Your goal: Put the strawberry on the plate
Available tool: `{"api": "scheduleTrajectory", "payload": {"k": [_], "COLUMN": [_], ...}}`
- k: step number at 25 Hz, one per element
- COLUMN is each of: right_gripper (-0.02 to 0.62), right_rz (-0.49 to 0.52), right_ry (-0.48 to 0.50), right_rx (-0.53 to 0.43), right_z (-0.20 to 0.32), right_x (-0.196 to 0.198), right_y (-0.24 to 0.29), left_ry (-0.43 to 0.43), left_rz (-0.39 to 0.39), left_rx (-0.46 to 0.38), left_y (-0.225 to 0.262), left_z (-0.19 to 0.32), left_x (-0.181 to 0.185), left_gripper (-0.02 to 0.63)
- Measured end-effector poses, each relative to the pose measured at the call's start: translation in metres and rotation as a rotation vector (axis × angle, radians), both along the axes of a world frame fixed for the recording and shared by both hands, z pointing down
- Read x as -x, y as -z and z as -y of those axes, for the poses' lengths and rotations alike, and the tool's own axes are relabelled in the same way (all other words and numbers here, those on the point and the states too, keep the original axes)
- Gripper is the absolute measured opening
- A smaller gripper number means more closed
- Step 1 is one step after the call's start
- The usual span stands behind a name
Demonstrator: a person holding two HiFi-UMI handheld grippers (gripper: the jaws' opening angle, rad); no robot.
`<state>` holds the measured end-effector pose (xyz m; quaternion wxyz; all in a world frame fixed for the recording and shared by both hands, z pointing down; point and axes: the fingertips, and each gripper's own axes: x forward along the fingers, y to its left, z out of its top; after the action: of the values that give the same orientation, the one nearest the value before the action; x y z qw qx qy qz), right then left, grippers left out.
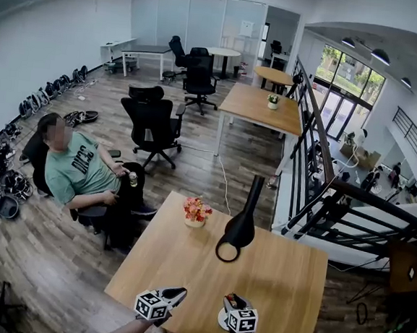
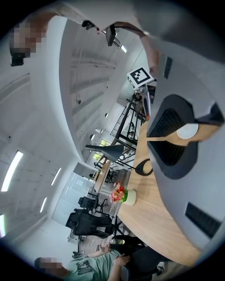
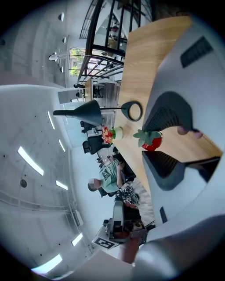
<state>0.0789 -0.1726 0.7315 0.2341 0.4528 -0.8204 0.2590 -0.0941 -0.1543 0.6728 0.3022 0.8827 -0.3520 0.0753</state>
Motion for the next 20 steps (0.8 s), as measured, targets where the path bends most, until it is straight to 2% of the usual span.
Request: {"api": "scheduleTrajectory", "payload": {"k": [5, 11, 20], "right_gripper": [0.149, 0.147, 0.149], "right_rz": [0.016, 0.021, 0.014], "right_ry": [-0.055, -0.107, -0.155], "right_rx": [-0.034, -0.052, -0.075], "right_z": [-0.003, -0.008, -0.012], "right_x": [-0.017, -0.041, -0.066], "right_y": [0.024, 0.028, 0.027], "left_ry": [-0.059, -0.124, -0.152], "left_rz": [-0.007, 0.006, 0.034], "left_rx": [0.006, 0.005, -0.023], "left_y": [0.002, -0.001, 0.003], "left_z": [0.003, 0.003, 0.009], "left_x": [-0.023, -0.046, -0.057], "left_gripper": [0.008, 0.008, 0.008]}}
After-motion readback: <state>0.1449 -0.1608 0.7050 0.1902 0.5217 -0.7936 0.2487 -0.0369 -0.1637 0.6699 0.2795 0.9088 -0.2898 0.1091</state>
